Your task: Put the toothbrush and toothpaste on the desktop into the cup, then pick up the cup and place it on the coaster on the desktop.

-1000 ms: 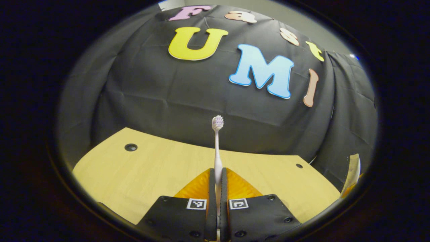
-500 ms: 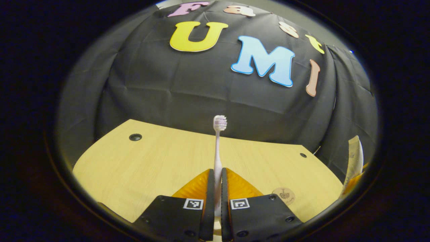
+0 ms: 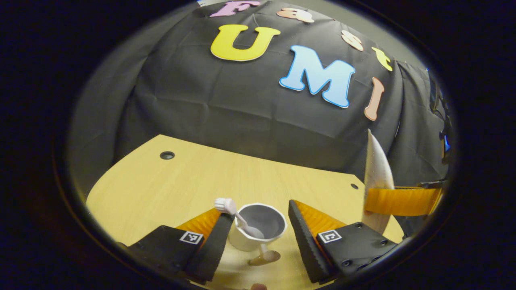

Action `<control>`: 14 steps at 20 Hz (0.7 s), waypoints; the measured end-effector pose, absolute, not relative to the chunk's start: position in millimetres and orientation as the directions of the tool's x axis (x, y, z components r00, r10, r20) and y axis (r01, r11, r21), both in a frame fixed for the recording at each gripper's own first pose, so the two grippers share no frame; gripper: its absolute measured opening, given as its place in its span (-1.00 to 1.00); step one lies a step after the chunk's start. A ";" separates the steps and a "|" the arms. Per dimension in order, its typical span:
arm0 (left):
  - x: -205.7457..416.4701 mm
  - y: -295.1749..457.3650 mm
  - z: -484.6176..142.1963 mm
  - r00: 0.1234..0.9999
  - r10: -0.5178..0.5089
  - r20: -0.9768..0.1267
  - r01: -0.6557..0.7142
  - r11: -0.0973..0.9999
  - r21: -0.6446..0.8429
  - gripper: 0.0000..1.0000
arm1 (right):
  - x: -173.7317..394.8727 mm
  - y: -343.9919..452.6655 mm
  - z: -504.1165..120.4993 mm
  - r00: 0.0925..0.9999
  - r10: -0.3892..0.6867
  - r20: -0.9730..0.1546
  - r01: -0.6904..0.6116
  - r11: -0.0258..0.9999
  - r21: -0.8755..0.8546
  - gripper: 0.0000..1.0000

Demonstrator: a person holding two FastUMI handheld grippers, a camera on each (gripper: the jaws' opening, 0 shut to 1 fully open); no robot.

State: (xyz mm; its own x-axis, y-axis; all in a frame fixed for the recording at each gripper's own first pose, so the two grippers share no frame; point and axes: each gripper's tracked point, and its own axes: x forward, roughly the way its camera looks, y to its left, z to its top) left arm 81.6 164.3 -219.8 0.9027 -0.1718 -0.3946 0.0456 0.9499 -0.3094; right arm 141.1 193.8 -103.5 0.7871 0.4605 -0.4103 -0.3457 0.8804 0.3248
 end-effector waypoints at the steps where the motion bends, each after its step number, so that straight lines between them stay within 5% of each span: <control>1: 73.7 167.0 -216.3 0.903 -0.171 -0.395 0.045 0.950 -0.309 0.86 | 148.2 200.2 -99.6 0.795 0.469 -0.386 -0.355 0.874 0.332 -0.72; 14: 2.5 194.3 -210.0 0.880 -0.146 -0.451 -0.017 0.941 -0.338 0.69 | 226.7 280.3 -119.5 0.799 0.526 -0.291 -0.445 0.843 0.301 -0.71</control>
